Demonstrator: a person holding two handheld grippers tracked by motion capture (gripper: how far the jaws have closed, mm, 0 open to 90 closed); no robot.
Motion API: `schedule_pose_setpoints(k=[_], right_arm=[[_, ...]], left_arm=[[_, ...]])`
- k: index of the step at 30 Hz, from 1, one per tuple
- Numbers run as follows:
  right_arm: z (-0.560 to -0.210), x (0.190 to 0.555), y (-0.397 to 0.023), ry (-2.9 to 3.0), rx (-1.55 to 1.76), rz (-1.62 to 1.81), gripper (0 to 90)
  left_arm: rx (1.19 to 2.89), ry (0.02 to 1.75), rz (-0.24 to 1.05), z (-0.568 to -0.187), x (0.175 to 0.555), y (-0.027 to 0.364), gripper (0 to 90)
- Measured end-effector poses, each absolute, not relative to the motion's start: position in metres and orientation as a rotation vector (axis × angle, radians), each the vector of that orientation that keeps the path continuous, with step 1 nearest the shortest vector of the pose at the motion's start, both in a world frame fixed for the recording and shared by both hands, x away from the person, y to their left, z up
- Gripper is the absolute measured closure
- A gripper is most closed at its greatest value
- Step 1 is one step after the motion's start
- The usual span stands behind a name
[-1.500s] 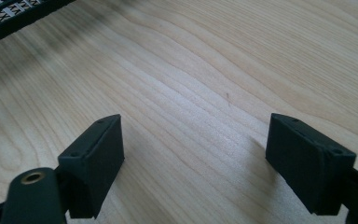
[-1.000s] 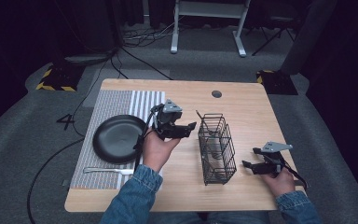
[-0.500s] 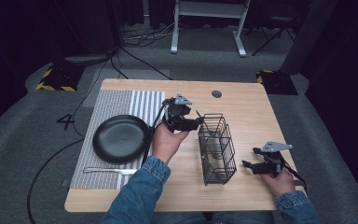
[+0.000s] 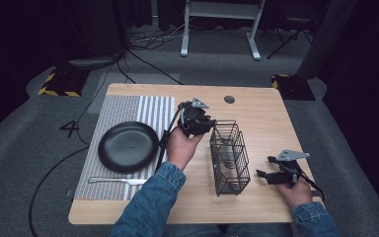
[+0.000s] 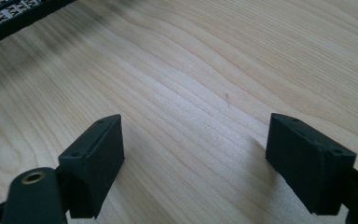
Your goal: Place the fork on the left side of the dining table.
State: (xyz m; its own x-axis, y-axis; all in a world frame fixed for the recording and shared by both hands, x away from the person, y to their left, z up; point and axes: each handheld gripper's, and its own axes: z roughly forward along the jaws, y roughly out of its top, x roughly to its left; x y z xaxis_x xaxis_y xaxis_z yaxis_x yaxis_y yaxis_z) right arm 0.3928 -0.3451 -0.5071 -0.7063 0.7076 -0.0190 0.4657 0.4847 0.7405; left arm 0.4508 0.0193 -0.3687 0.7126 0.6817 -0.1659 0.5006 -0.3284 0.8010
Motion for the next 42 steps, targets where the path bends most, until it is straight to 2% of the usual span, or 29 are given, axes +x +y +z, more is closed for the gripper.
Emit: schedule_pose_setpoints(k=[5,10,18,28,42], right_arm=[[-0.507,0.393,-0.345,2.413,0.989,1.057,19.5],[-0.507,0.393,-0.345,2.413,0.989,1.057,19.5],[-0.507,0.393,-0.345,2.413,0.989,1.057,19.5],[-0.507,0.393,-0.345,2.413,0.989,1.057,19.5],[-0.507,0.393,-0.345,2.413,0.986,1.056,19.5]], left_arm=[[1.997,0.902,0.23,-0.368,0.451,0.02,75.6],[1.961,0.881,0.146,-0.367,0.452,0.023,79.5],[1.982,0.834,0.177,-0.359,0.446,0.02,86.2],[2.0,0.79,0.249,-0.342,0.436,0.018,86.4],[1.98,0.741,0.255,-0.308,0.417,0.028,86.4]])
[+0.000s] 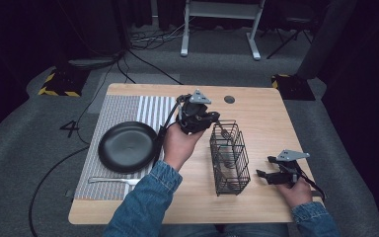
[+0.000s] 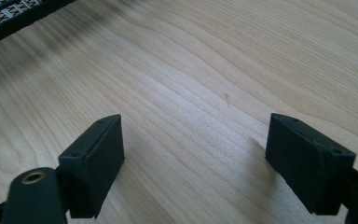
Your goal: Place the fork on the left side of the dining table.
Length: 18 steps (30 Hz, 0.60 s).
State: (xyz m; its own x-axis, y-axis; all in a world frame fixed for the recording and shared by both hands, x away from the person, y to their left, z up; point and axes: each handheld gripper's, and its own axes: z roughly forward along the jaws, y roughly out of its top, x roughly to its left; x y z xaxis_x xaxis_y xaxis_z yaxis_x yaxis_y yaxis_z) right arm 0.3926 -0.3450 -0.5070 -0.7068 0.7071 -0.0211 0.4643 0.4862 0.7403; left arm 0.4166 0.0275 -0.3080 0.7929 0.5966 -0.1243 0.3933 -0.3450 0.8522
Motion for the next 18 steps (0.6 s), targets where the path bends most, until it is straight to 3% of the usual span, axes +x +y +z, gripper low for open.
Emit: schedule_pose_setpoints(k=[18], right_arm=[[-0.507,0.393,-0.345,2.413,0.986,1.056,19.6]], left_arm=[[1.898,0.741,0.283,-0.27,0.4,0.06,86.4]])
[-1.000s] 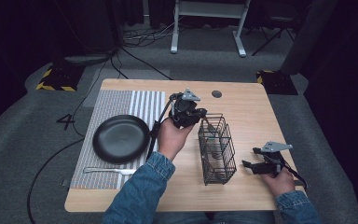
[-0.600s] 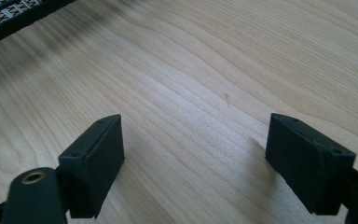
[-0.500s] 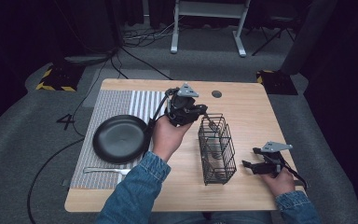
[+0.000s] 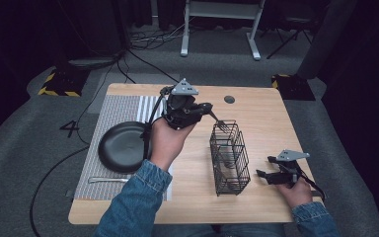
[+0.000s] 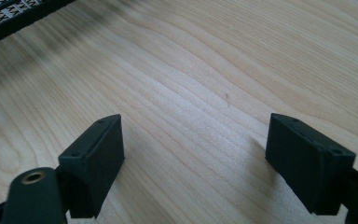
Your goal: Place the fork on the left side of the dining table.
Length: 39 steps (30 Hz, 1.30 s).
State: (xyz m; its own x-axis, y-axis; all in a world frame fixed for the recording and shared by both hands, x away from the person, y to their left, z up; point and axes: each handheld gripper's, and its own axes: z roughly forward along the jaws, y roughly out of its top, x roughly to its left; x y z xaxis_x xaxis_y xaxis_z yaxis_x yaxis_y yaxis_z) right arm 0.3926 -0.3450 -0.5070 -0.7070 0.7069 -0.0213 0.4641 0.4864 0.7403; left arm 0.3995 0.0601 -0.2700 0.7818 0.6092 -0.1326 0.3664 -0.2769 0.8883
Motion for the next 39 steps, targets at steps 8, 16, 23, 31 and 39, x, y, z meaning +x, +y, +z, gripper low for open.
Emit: schedule_pose_setpoints(k=[8,16,23,31,39], right_arm=[[-0.507,0.393,-0.345,2.413,0.986,1.056,19.6],[-0.507,0.393,-0.345,2.413,0.986,1.056,19.6],[-0.507,0.393,-0.345,2.413,0.986,1.056,19.5],[-0.507,0.393,-0.345,2.412,0.987,1.056,19.6],[-0.507,0.393,-0.345,2.412,0.988,1.056,19.6]], left_arm=[[1.881,0.762,0.305,-0.263,0.4,0.07,86.4],[1.858,0.777,0.331,-0.253,0.404,0.088,86.4],[1.828,0.803,0.335,-0.25,0.409,0.102,86.4],[1.791,0.84,0.357,-0.246,0.417,0.124,86.4],[1.758,0.903,0.381,-0.243,0.427,0.152,86.4]])
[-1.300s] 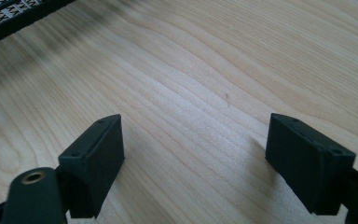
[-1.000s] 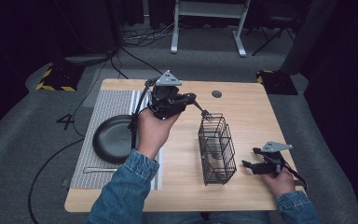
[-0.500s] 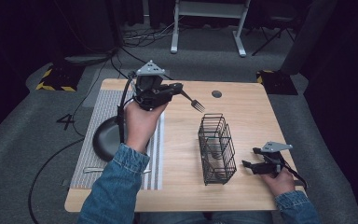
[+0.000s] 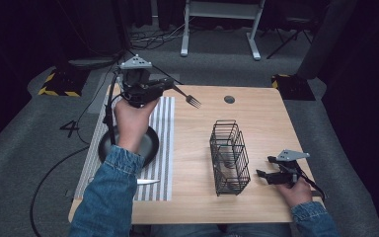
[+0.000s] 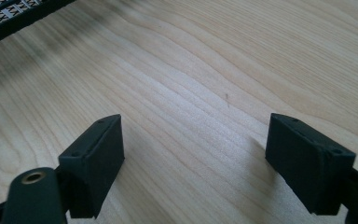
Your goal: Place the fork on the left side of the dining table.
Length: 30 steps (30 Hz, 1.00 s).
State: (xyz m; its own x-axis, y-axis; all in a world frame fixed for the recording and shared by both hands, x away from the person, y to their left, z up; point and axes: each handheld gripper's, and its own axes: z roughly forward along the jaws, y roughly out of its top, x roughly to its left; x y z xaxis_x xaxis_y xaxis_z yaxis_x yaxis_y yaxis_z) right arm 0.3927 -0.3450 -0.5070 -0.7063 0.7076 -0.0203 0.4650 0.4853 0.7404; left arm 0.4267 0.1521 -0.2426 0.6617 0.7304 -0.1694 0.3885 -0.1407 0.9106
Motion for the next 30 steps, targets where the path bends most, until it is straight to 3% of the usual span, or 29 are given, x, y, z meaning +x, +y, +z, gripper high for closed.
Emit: schedule_pose_setpoints(k=[30], right_arm=[[-0.507,0.393,-0.345,2.41,0.993,1.057,19.8]], left_arm=[[1.739,1.175,0.398,-0.291,0.49,0.216,86.4]])
